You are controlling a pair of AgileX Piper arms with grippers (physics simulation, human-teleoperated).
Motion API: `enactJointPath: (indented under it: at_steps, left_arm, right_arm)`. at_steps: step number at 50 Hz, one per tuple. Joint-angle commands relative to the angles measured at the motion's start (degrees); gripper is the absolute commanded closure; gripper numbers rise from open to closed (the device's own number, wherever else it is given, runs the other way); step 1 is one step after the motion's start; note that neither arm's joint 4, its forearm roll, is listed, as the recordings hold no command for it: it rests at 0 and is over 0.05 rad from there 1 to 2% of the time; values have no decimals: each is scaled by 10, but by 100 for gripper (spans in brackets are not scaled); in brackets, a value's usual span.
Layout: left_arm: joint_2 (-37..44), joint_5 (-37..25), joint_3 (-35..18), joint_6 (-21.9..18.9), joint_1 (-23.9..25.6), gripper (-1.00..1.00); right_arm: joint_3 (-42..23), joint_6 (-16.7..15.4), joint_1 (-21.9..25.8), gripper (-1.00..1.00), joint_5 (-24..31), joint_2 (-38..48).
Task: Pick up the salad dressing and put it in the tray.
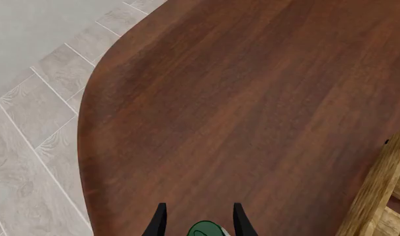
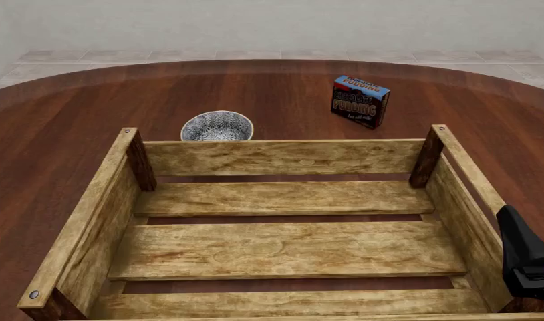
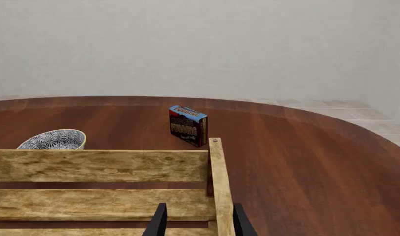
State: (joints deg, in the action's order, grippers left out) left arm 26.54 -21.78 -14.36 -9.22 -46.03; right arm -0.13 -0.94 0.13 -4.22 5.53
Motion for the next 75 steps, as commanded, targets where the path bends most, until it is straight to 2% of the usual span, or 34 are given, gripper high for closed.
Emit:
enactJointPath:
  at_steps: [1, 22, 44, 49, 50, 75]
  left_arm:
    - [23, 15, 26, 6, 9, -100]
    - [79, 57, 45, 11, 1, -100]
    - [118, 76, 56, 17, 1, -100]
    - [124, 74, 60, 30, 9, -100]
    - [125, 74, 60, 29, 7, 100]
    - [73, 33, 38, 67, 28, 100]
  right_arm:
    - [0, 0, -2, -100, 4, -6]
    - [0, 2, -4, -100, -2, -1]
    - [1, 4, -6, -100, -9, 7]
    - [1, 4, -7, -100, -7, 4]
    - [1, 4, -7, -100, -6, 3]
    - [0, 4, -8, -100, -5, 2]
